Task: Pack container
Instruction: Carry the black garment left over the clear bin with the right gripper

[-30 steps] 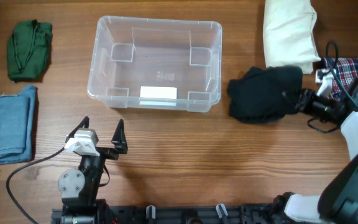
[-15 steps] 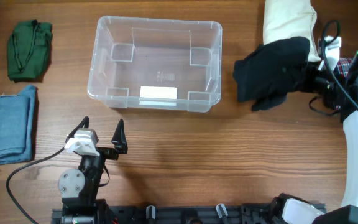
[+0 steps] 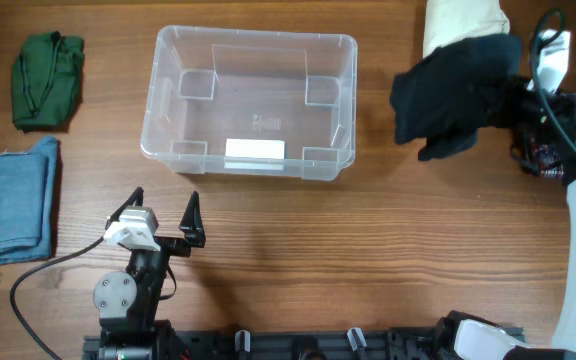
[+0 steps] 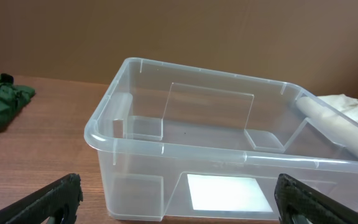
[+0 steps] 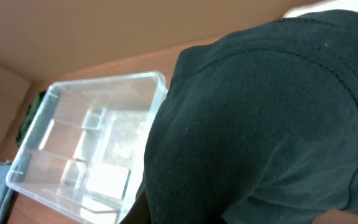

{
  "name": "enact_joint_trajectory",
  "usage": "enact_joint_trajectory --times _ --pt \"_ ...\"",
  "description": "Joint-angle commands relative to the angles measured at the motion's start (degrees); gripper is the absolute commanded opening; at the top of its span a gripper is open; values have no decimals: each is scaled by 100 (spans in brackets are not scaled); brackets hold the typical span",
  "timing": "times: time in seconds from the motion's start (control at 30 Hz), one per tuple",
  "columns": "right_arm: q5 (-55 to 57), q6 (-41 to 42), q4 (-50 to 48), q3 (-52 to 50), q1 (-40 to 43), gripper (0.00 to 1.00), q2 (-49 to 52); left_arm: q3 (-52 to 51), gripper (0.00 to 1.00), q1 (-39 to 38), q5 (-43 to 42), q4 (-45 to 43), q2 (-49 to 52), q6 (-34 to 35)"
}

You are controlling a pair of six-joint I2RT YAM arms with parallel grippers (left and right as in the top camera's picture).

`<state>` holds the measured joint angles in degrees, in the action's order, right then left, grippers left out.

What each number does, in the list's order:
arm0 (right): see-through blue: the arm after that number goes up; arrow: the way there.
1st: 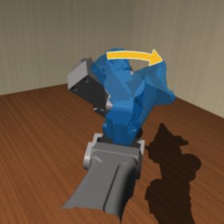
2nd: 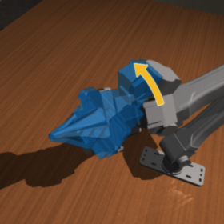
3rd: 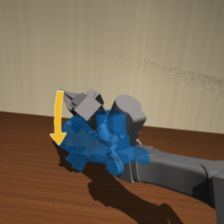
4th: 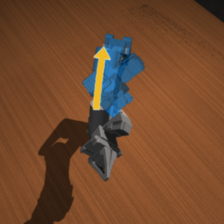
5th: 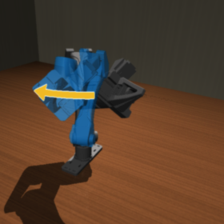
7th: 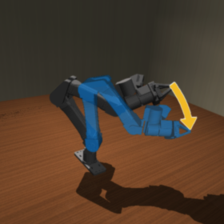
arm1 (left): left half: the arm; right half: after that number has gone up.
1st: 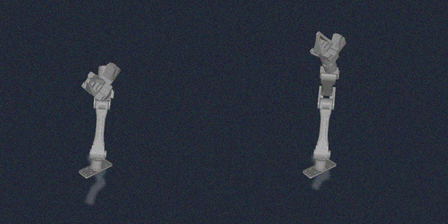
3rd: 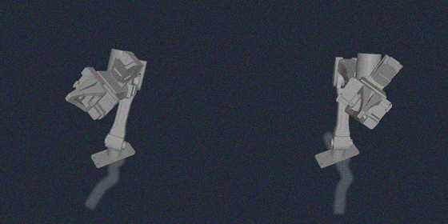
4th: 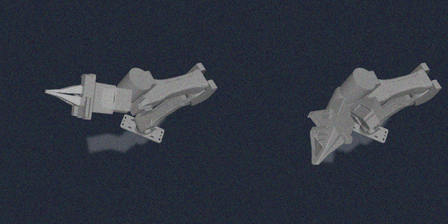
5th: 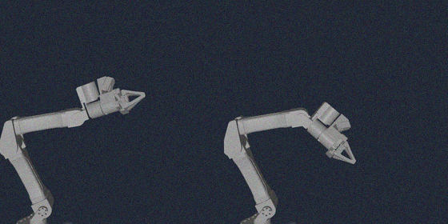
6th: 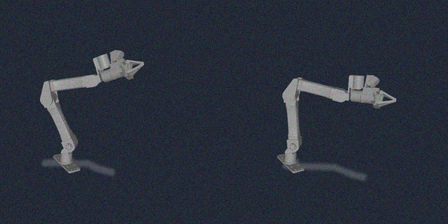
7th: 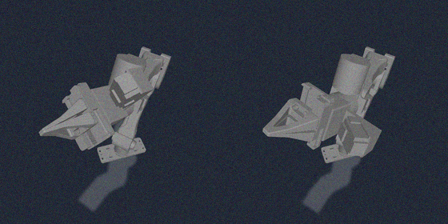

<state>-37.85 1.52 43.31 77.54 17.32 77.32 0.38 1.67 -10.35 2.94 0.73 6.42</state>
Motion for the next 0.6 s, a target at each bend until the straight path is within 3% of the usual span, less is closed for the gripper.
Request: enact_joint_trajectory --times 0.0,0.27,0.57 --pt "-48 44 79 529 -28 4 -125 -4 100 33 11 52 -42 46" --pt "81 404 -9 966 -422 4 -125 -4 100 33 13 52 -42 46" --pt "424 890 -1010 990 -1641 4 -94 -4 100 33 11 52 -42 46"
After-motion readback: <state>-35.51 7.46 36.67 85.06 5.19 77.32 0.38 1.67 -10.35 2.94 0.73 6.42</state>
